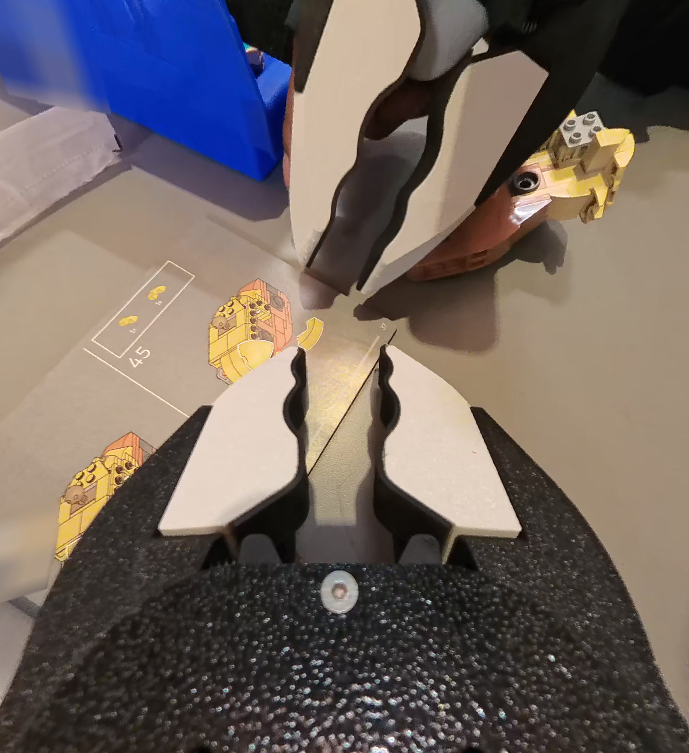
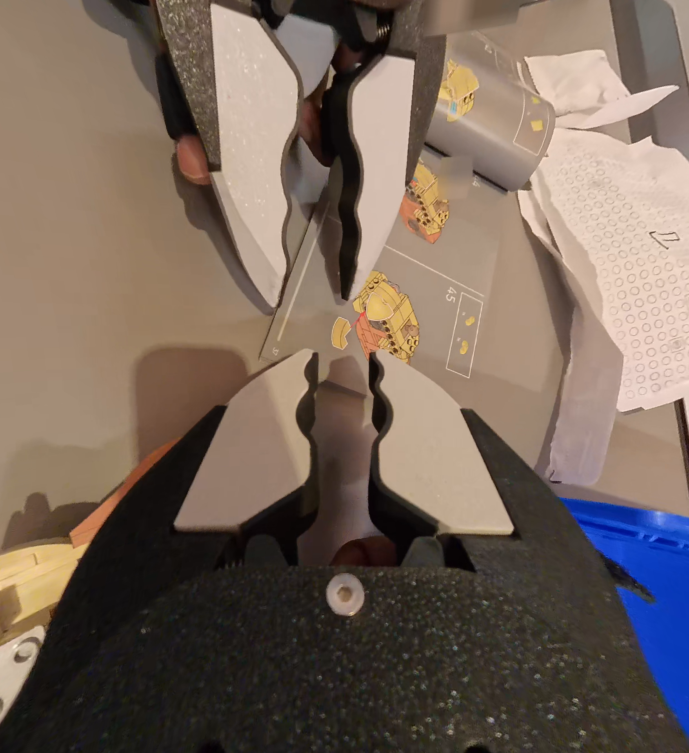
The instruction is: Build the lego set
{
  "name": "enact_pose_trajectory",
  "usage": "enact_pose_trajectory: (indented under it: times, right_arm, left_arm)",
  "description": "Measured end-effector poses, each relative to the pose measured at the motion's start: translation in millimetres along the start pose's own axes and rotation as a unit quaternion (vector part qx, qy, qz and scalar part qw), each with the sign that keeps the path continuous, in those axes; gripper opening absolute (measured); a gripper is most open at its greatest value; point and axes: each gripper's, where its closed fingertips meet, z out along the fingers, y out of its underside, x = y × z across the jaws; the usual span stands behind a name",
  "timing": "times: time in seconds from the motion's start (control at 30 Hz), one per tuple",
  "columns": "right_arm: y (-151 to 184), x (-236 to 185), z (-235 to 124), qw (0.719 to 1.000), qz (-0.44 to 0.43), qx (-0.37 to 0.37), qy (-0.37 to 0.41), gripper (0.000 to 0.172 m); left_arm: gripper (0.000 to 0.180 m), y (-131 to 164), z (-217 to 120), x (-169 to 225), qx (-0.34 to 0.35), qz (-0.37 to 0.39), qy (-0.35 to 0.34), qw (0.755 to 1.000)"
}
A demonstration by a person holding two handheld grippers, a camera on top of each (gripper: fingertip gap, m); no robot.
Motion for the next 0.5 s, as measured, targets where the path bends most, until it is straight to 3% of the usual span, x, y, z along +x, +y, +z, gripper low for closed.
enact_pose_trajectory:
  times: [0.17,0.3,0.5]
  right_arm:
    - [1.9,5.2,0.4,1.0,0.005,-0.009,0.016,0.024]
    - [1.3,23.4,-4.1,0.996,0.061,-0.013,0.058,0.021]
    - [-24.9,21.0,-14.8,0.99,0.128,0.033,0.053,0.026]
  left_arm:
    - [0.034,-0.1,-4.3,-3.0,0.007,0.018,-0.007,1.0]
    - [0.036,3.2,-13.1,-11.1,0.014,0.02,-0.008,1.0]
    - [0.039,9.2,-18.0,-12.2,0.003,0.049,-0.01,0.999]
